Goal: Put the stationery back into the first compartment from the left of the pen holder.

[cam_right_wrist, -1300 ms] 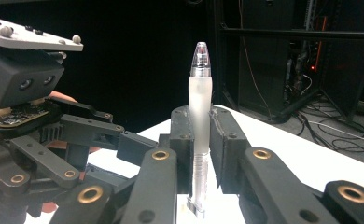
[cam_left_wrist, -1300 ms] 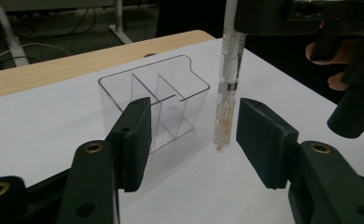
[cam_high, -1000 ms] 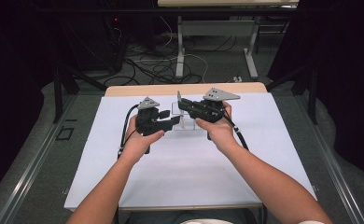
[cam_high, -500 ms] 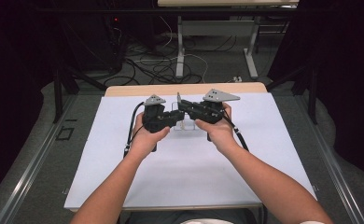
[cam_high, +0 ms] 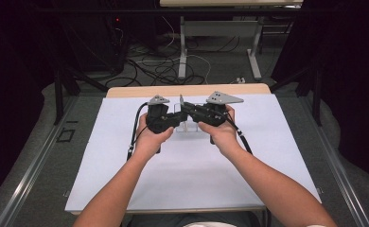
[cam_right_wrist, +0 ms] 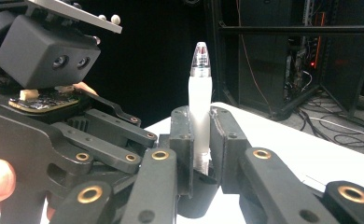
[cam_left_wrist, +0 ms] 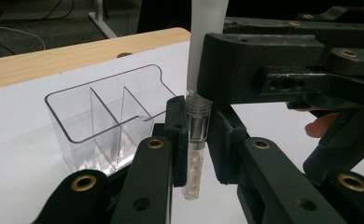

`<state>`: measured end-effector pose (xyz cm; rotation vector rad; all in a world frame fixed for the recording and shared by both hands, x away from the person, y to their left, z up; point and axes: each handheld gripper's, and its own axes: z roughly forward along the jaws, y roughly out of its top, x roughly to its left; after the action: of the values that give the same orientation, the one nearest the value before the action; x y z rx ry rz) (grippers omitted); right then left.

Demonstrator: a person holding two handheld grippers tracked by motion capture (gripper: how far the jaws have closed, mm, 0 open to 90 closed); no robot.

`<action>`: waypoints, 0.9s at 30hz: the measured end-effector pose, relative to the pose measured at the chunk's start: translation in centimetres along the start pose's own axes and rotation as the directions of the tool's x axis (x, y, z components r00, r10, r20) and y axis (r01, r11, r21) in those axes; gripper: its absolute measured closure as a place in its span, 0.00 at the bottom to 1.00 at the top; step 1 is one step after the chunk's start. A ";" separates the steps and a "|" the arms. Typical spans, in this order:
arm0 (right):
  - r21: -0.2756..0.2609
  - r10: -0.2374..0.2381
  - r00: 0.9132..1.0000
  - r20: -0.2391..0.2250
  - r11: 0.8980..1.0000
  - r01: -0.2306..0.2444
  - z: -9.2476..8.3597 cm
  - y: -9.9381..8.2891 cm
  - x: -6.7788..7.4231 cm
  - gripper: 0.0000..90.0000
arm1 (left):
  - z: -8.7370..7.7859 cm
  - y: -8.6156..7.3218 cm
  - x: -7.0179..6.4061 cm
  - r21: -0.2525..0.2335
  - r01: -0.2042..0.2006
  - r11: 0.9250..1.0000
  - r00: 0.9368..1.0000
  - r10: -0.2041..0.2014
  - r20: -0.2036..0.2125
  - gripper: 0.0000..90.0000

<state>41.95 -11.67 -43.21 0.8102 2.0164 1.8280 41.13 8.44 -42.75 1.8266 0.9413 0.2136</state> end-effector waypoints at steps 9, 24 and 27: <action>0.008 0.001 1.000 0.012 1.000 -0.001 -0.2 -0.1 0.0 0.74 | 0.1 0.1 0.2 0.007 0.002 1.000 1.000 -0.002 -0.018 0.88; 0.070 -0.051 0.997 0.053 0.996 0.047 -3.0 -0.5 -0.5 0.48 | 0.2 1.0 1.7 -0.003 0.011 1.000 0.997 -0.011 -0.073 0.89; 0.069 -0.047 0.997 0.054 0.997 0.044 -3.4 -0.8 -0.5 0.48 | 0.2 1.4 1.9 -0.015 0.011 1.000 0.996 -0.013 -0.084 0.88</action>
<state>40.25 -14.76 -43.53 0.8175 2.0543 1.7024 43.16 9.38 -42.18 1.8097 1.0065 0.2911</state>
